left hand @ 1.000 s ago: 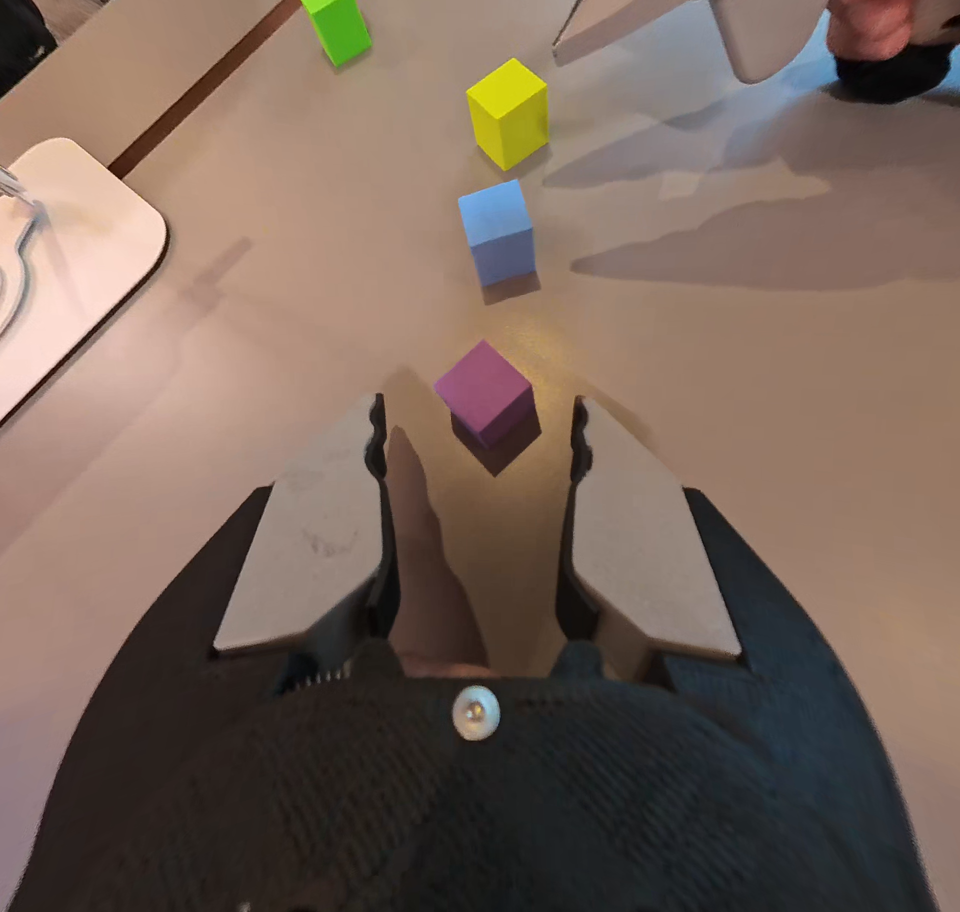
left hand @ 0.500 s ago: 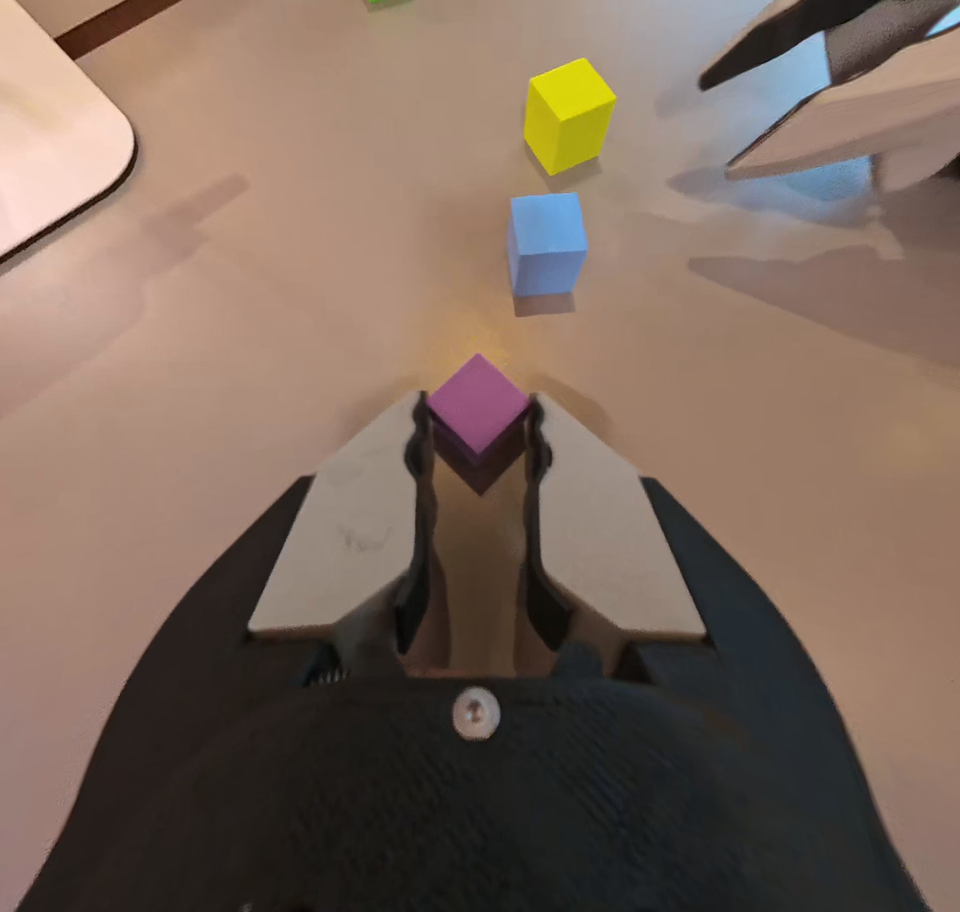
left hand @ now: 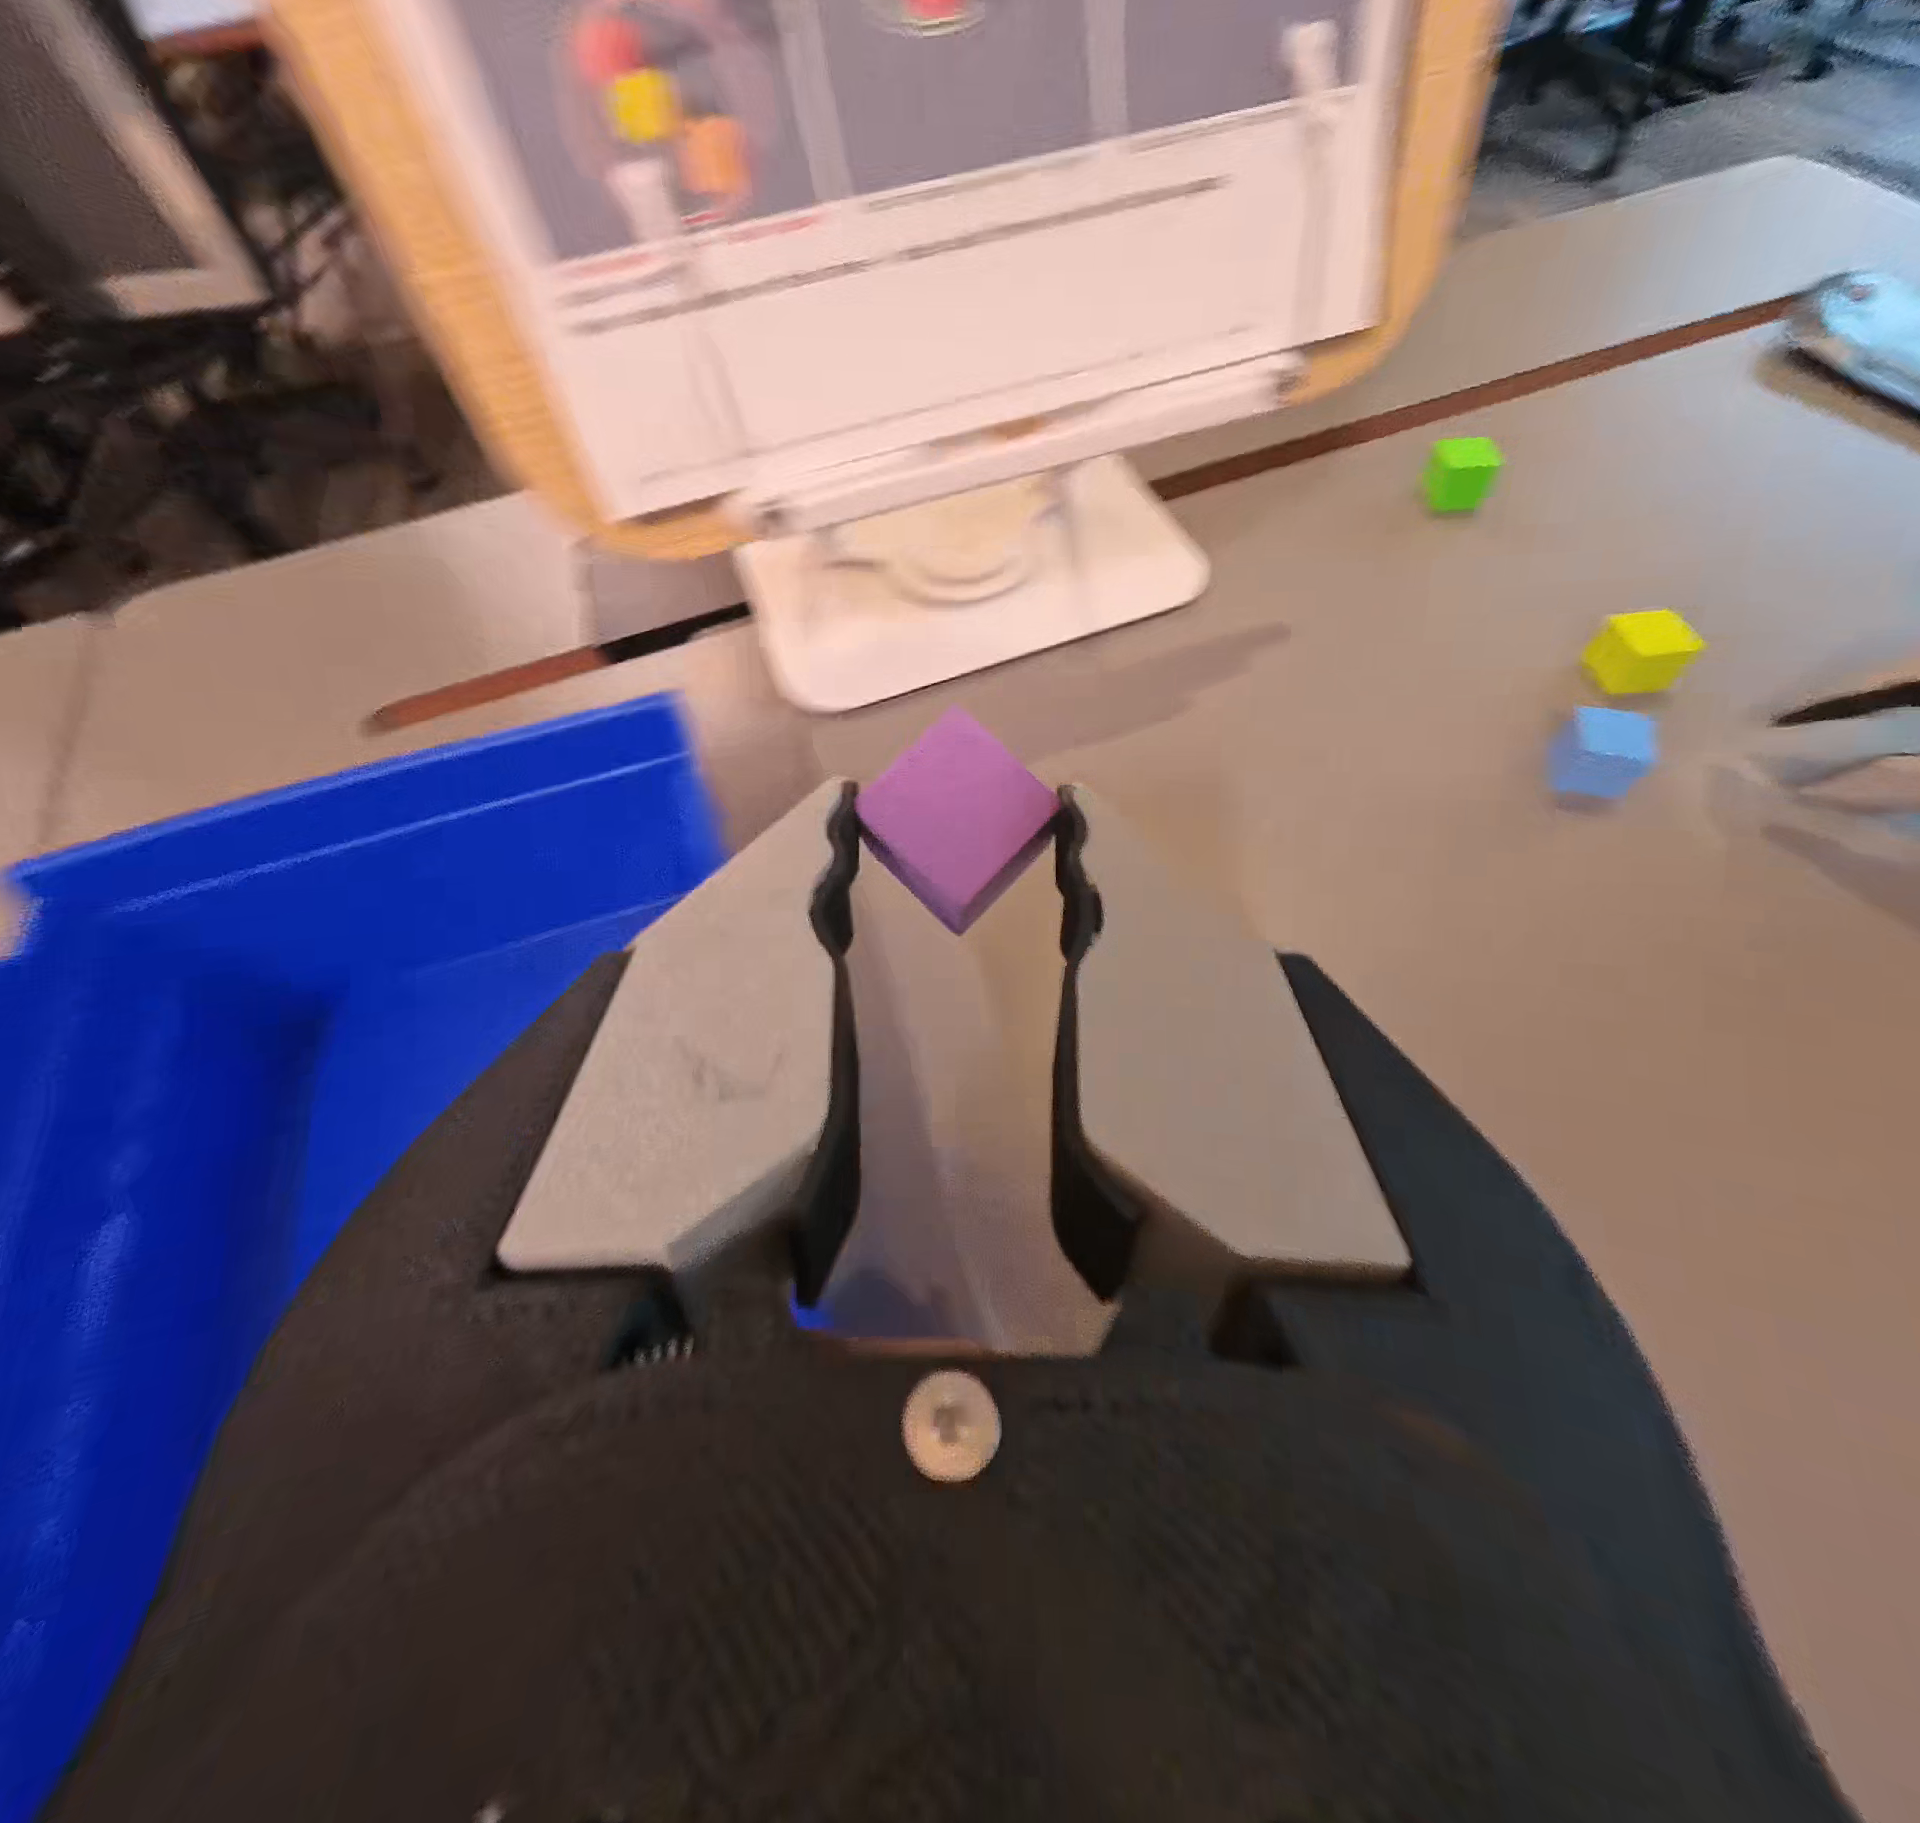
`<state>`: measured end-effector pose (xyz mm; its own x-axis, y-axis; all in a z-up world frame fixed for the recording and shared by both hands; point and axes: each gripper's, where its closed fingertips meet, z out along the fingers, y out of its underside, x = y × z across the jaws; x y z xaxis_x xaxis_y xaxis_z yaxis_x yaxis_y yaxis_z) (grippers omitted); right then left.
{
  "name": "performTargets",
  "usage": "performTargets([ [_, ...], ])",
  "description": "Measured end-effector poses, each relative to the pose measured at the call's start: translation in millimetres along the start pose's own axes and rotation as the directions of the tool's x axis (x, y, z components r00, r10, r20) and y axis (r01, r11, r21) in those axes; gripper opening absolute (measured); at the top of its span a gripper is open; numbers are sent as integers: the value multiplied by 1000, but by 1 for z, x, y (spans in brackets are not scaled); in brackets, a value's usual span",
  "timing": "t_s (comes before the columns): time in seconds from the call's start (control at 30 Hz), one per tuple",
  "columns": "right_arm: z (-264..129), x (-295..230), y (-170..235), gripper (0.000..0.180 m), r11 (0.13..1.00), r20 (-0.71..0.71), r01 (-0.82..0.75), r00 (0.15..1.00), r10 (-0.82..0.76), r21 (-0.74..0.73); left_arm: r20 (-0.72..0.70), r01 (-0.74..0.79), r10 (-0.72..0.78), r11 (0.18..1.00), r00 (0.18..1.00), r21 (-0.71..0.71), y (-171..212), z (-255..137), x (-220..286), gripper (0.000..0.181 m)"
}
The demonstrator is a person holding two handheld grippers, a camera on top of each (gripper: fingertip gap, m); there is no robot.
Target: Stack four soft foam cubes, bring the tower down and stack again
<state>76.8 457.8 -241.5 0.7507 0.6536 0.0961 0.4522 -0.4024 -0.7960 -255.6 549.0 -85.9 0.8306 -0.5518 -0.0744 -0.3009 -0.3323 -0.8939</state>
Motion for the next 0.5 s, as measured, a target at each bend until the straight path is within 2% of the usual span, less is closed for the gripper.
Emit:
performTargets([
  [0.17,2,0,2,27,1000,16,-14,1000,15,-15,109,143,-118,956,987,-255,78,10,-103,37],
  [0.27,3,0,3,26,1000,11,-12,1000,12,-25,89,274,-260,899,962,-342,115,21,-124,40],
  [0.33,3,0,2,26,1000,8,-11,1000,11,-23,48,311,-315,880,948,-359,115,23,-122,61],
  [0.4,2,0,2,26,1000,10,-17,1000,18,-20,69,270,-262,906,963,-326,97,19,-125,63],
  [0.5,2,1,1,24,999,14,-29,999,30,-15,81,188,-174,955,981,-228,47,7,-110,72],
])
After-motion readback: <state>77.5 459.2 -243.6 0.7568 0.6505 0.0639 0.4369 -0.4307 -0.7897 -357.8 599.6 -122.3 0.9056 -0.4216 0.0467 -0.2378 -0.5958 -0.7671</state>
